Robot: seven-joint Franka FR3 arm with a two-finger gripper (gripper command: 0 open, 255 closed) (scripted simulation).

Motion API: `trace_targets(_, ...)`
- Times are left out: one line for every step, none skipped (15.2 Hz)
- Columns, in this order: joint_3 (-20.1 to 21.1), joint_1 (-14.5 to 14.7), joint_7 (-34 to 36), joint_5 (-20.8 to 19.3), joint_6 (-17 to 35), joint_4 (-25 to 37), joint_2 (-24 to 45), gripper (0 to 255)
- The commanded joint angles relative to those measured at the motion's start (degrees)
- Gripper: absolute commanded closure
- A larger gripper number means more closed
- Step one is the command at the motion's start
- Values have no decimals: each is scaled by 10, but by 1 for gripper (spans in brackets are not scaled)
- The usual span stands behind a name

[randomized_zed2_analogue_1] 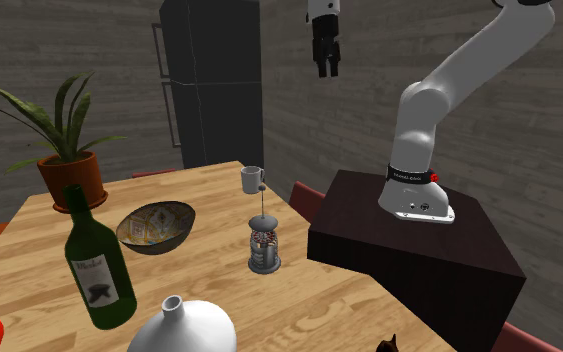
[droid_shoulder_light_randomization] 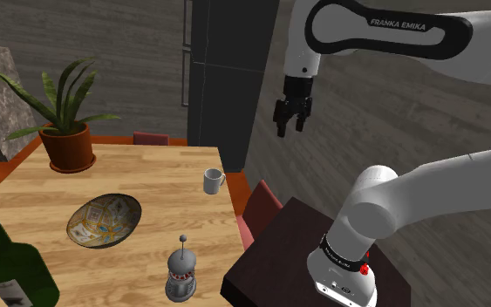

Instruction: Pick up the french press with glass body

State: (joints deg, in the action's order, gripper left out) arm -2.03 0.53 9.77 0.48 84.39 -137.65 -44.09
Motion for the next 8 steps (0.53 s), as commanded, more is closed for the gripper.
trace_targets(0, 0, 0, 0, 0, 0, 0, 0)
trace_targets(6, 3, 7, 8, 17, -14, 2, 0)
trace_targets(11, 7, 14, 16, 33, -27, 6, 0)
trace_targets(17, 10, 21, 25, 51, -40, 10, 0)
trace_targets(23, 14, 27, 33, 68, -52, 15, 0)
trace_targets(29, 18, 33, 42, 86, -63, 20, 0)
trace_targets(35, 22, 39, 50, 104, -73, 27, 0)
trace_targets(42, 27, 45, 59, 123, -83, 35, 0)
